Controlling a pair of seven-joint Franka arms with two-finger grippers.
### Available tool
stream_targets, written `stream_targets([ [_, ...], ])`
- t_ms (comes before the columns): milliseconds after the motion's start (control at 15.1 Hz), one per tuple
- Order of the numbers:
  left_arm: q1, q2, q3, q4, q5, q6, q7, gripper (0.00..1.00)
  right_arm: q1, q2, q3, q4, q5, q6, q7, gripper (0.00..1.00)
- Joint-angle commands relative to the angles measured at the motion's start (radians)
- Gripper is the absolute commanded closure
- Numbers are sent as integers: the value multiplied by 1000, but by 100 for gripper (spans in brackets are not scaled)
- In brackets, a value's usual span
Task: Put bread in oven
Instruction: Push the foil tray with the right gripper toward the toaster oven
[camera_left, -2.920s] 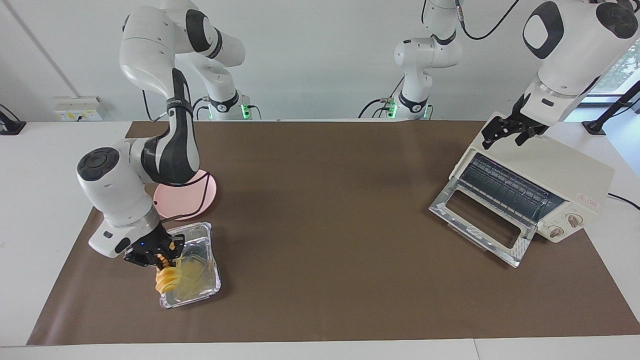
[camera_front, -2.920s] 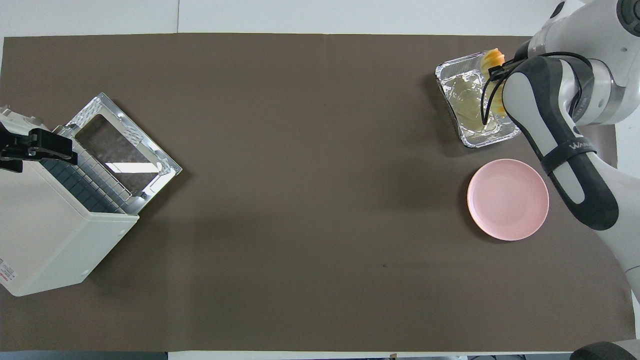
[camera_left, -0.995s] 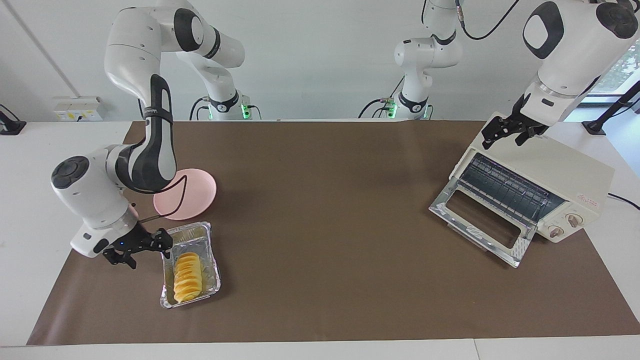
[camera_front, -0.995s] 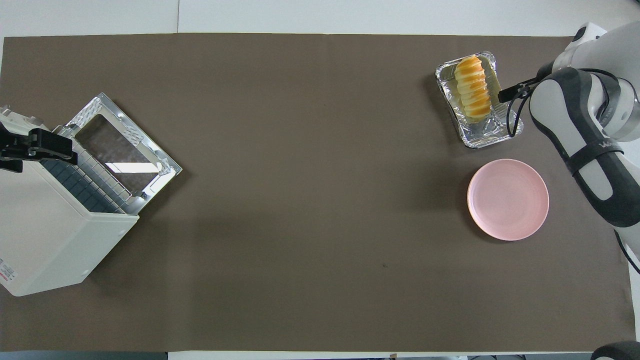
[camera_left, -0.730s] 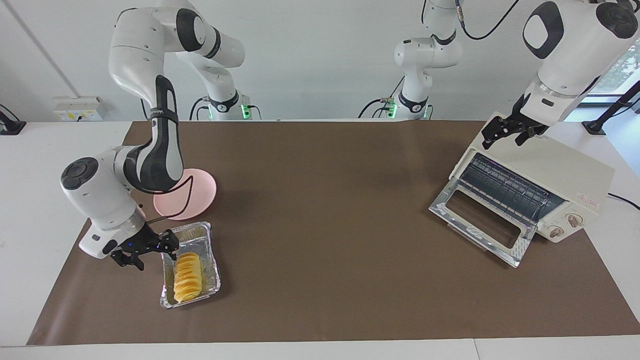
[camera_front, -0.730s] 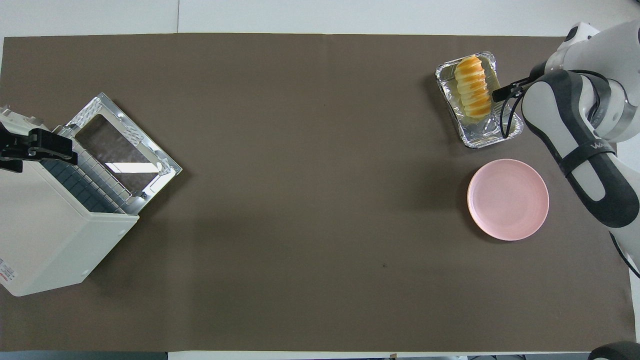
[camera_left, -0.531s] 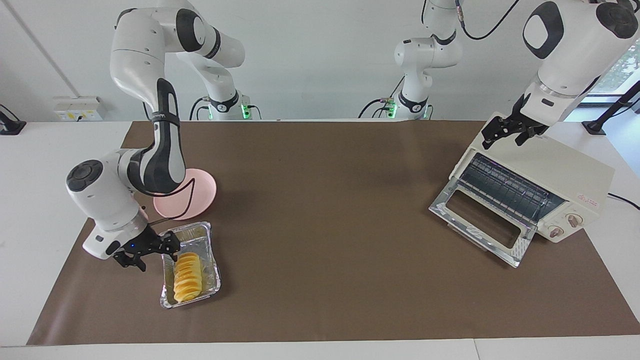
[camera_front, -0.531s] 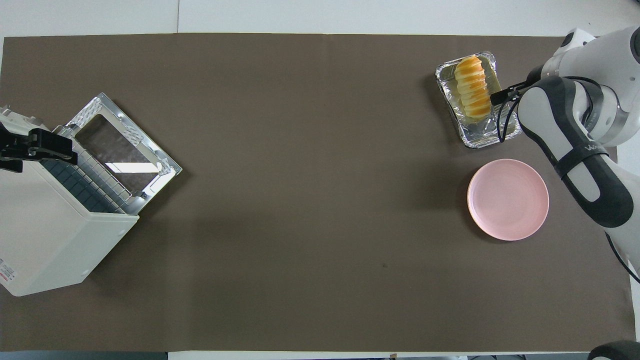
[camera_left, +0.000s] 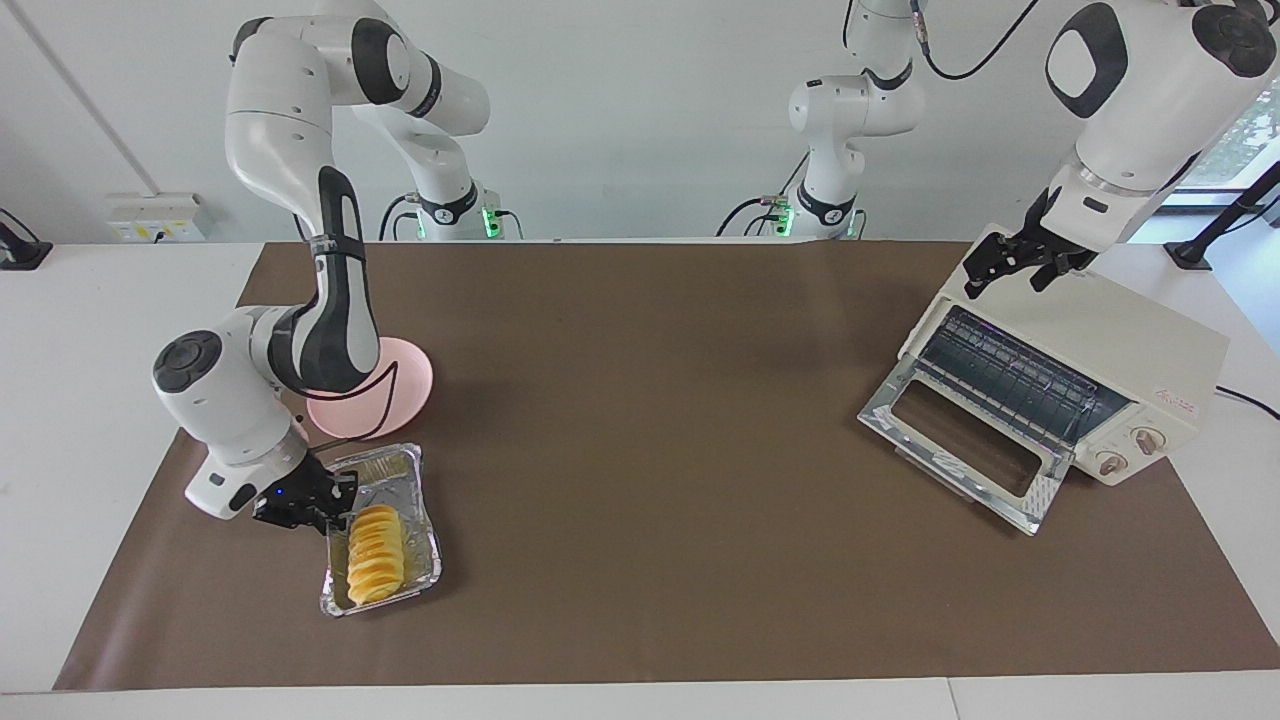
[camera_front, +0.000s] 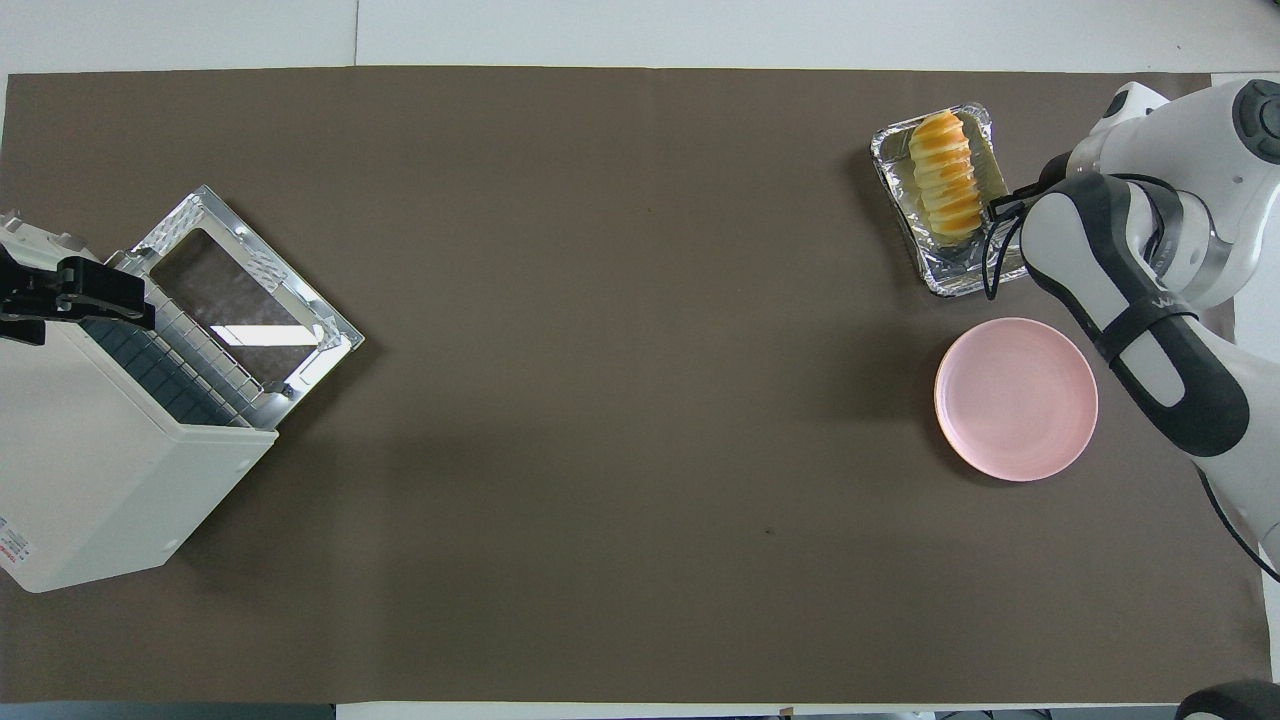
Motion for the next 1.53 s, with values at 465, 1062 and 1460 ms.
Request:
stream_targets([
  [465, -8, -23, 6, -16, 16, -6, 3, 0, 251, -90, 13, 45, 35, -63, 294, 100],
  [1062, -8, -23, 6, -18, 16, -6, 3, 0, 544, -81, 10, 99, 21, -29, 692, 100],
  [1460, -8, -23, 6, -16, 16, -6, 3, 0, 567, 13, 4, 103, -19, 103, 813, 100],
])
